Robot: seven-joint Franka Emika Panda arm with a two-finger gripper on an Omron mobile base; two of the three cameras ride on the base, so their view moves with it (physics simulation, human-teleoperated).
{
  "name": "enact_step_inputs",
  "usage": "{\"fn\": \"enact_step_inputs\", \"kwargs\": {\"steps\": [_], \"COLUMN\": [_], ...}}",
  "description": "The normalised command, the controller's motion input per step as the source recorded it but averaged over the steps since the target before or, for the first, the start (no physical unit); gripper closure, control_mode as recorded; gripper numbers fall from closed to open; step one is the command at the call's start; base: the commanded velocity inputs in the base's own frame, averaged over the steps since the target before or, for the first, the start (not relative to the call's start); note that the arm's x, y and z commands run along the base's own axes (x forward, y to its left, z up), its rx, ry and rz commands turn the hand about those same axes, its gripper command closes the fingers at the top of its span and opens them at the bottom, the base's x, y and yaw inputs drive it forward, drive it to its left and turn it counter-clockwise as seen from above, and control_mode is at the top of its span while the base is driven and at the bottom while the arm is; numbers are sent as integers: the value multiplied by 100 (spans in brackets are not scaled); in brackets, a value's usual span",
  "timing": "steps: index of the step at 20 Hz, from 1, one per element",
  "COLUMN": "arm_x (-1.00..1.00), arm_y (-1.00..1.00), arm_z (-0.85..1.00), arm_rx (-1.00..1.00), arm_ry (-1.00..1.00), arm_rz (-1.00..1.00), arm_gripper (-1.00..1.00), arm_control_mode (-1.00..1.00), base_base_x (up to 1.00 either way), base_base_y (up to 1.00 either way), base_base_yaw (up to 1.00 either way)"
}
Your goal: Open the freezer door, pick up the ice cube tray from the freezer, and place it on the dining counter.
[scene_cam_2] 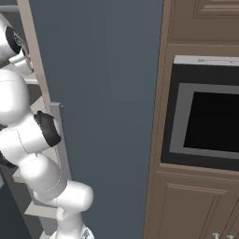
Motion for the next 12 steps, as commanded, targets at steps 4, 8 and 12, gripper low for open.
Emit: {"fn": "enact_step_inputs", "kwargs": {"steps": [4,8,12], "arm_x": [-80,-79,-70], "arm_y": [0,0,-10], "arm_z": [0,1,17], "arm_rx": [2,7,11], "arm_ry": [-6,-4,-2], "arm_rz": [0,0,2], "arm_gripper": [100,100,100], "arm_control_mode": [-100,-100,-100], "base_base_x": [0,0,0], "base_base_y": [0,0,0], "base_base_yaw": [0,0,0]}}
